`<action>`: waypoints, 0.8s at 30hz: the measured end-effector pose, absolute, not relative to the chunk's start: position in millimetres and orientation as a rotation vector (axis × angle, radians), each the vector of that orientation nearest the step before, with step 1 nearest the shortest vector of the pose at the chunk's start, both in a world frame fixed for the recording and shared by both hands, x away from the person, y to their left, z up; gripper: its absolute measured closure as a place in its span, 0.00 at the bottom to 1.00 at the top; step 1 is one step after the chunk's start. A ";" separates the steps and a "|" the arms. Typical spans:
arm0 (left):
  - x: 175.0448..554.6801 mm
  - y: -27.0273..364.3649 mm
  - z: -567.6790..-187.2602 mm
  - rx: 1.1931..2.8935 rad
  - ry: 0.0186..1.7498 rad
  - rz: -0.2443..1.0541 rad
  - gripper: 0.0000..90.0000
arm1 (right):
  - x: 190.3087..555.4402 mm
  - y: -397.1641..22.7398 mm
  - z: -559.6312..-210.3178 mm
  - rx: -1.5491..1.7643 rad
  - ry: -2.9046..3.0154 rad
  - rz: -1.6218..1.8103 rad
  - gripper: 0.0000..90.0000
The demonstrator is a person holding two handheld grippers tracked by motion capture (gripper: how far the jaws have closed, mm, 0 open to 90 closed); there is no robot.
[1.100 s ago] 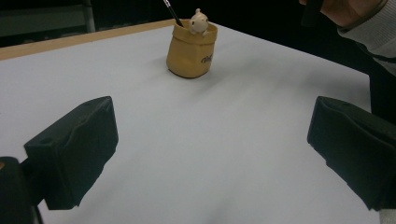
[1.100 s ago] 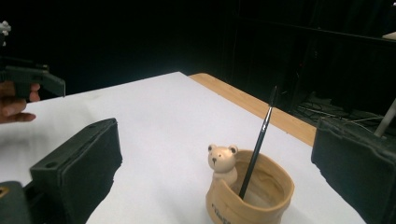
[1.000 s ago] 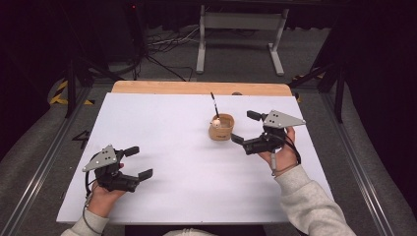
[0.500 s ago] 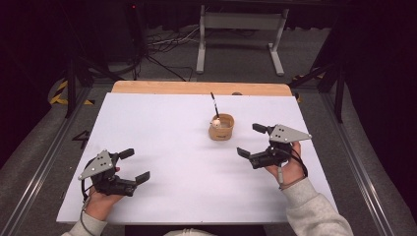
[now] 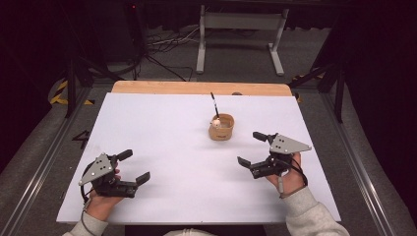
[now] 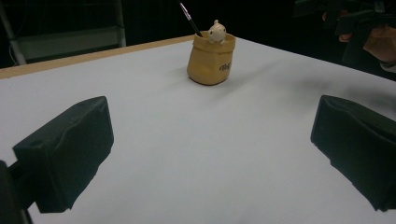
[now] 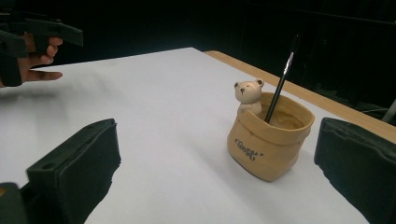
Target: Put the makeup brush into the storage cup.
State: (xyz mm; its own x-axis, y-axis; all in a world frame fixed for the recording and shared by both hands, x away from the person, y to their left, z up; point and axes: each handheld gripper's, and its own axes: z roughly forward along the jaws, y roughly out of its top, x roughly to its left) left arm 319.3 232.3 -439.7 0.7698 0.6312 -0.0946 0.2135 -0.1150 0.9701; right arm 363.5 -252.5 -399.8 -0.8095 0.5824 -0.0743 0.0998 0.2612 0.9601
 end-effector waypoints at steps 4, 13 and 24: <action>318.7 232.9 -442.6 1.675 0.690 0.397 0.00 | 360.4 -254.0 -407.5 0.629 2.116 1.570 0.00; 316.4 233.4 -448.1 1.663 0.703 0.373 0.00 | 353.4 -256.4 -421.1 0.636 2.098 1.570 0.00; 316.2 232.5 -456.9 1.659 0.731 0.335 0.00 | 347.9 -262.1 -430.0 0.659 2.066 1.585 0.00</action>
